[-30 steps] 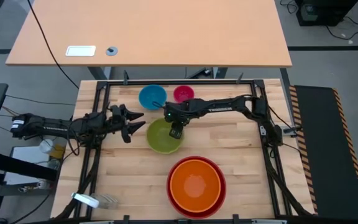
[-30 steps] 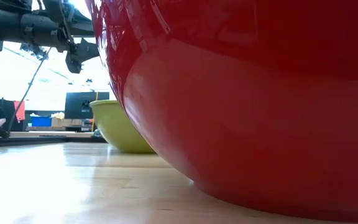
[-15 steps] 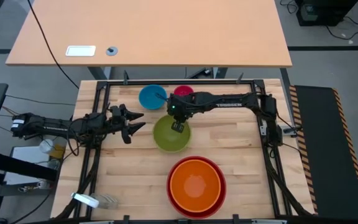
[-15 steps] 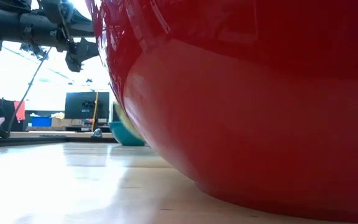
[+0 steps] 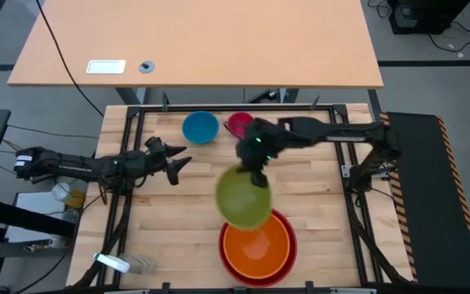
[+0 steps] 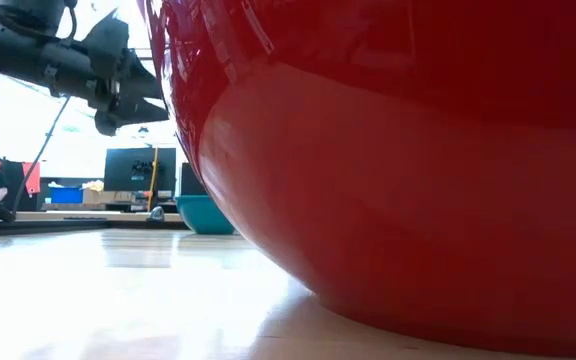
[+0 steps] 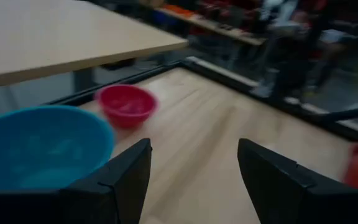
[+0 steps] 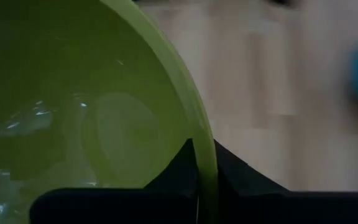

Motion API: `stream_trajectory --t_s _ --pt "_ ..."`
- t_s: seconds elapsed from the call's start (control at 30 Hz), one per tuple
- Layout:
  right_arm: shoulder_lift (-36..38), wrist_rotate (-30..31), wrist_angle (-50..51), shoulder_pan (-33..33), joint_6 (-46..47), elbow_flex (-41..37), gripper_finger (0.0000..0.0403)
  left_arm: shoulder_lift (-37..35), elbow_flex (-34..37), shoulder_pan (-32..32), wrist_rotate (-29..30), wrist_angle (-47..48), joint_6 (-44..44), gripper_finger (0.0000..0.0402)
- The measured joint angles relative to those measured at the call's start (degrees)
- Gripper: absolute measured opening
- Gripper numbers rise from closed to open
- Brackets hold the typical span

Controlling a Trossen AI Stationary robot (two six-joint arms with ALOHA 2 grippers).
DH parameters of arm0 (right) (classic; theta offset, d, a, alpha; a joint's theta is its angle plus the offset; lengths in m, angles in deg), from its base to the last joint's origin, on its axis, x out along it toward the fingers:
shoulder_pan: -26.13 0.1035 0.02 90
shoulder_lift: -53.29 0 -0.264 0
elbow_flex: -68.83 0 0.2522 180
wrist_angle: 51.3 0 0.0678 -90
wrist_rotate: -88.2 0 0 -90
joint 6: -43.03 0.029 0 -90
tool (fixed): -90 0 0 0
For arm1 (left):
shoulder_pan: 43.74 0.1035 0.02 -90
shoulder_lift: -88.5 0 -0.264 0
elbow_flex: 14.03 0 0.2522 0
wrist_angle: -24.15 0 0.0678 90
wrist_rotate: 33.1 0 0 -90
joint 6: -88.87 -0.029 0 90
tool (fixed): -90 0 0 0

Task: Nest bowls inside each other
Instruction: Stack the green bowl on top of the orange bowl, then stack the blue bowl on top of the green bowl

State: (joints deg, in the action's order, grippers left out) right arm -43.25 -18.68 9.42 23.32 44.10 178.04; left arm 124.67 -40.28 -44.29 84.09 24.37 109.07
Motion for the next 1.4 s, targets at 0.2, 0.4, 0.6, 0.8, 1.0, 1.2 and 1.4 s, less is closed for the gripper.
stream_trajectory --t_s 0.2,0.4,0.6,0.8,1.0,1.2,1.4 --pt "4.7 0.1 -0.6 9.2 2.1 -9.0 0.0026 6.7 -3.1 2.2 2.1 4.8 1.6 0.0243" --pt "2.9 5.7 -5.2 15.5 8.0 -16.6 0.0027 16.3 -12.9 4.6 2.1 19.1 5.3 0.0243" --pt "-0.4 8.7 -5.8 17.1 9.7 -18.8 0.0028 25.2 -21.5 7.7 -4.3 26.8 1.9 0.0243" --pt "-1.8 8.3 -6.0 17.1 8.3 -18.9 0.0061 32.8 -28.6 9.2 -7.8 33.0 -6.4 0.0243" --pt "0.4 8.1 -6.1 17.1 7.1 -18.9 0.0131 38.1 -34.3 10.7 -8.7 39.2 -13.4 0.0243" --pt "6.2 10.3 -5.0 16.5 9.2 -18.9 0.0185 45.1 -40.7 15.8 -12.1 45.5 -17.1 0.0243" --pt "15.3 17.9 -8.1 16.7 9.3 -24.2 0.0192 50.8 -43.7 19.5 -14.5 46.9 -21.9 0.0243"
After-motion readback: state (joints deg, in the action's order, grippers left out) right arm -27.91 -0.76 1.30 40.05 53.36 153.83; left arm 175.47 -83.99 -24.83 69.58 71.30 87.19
